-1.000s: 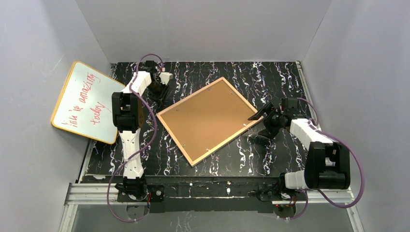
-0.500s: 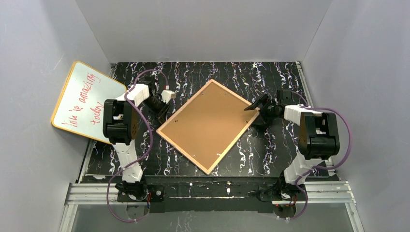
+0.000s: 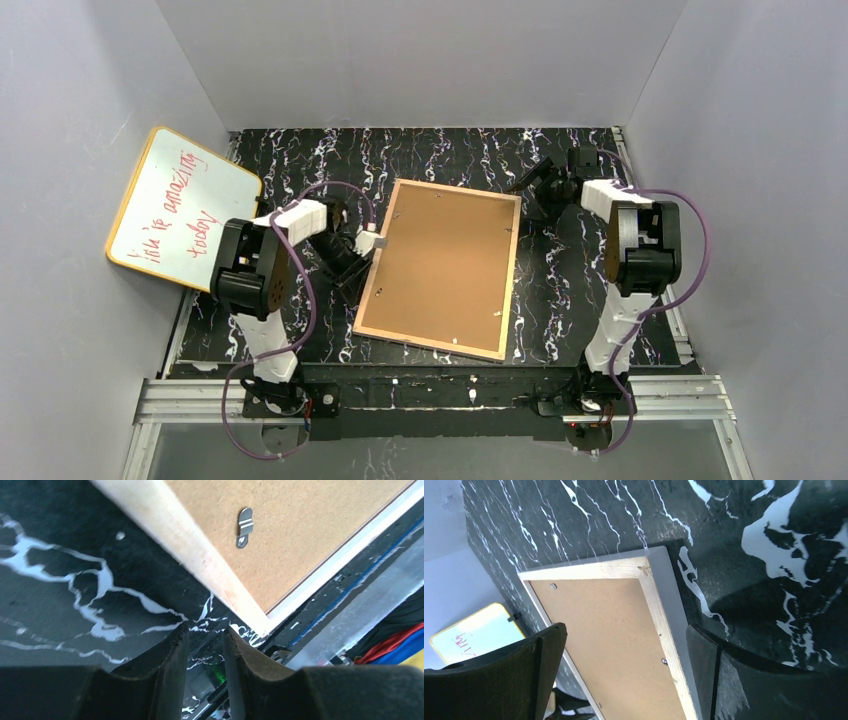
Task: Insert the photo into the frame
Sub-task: Adjust the photo frame at the center of the board.
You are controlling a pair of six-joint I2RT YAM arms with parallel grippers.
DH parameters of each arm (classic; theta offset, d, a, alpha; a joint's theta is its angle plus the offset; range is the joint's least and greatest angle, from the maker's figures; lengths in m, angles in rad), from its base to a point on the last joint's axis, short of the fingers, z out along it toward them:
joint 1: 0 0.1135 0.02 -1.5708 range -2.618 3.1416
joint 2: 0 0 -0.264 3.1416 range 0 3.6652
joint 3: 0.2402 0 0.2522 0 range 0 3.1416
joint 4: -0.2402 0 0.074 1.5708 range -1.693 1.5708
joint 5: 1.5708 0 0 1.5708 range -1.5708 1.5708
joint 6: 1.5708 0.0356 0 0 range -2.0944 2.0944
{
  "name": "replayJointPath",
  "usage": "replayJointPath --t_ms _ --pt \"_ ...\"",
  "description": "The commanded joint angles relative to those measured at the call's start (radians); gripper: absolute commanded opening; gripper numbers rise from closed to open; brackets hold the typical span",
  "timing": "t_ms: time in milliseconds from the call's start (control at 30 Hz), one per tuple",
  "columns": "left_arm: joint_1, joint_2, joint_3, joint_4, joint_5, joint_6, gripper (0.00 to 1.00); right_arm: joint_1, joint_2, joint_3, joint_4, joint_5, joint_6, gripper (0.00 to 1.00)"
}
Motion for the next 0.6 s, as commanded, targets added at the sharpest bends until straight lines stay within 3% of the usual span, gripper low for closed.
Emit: replayJointPath --t_ms 0,133,300,433,567 --pt "0.09 -0.04 0.089 -0.085 0.102 0.003 0.3 0.0 -0.156 0.026 -0.07 0.106 -0.044 0.95" --pt "0.107 -0.002 0.13 -0.102 0.228 -0.046 0.33 0.069 -0.315 -0.093 -0.026 0.112 -0.02 0.88" --pt "0.102 0.079 0.106 -0.058 0.301 -0.111 0.35 0.312 -0.429 -0.222 0.043 0.113 0.037 0.85" --pt "0.101 0.111 0.085 -0.018 0.293 -0.136 0.33 0.519 -0.425 -0.291 0.151 0.089 0.109 0.84" --pt "0.101 0.115 0.071 0.007 0.271 -0.152 0.24 0.657 -0.36 -0.3 0.244 0.066 0.16 0.76"
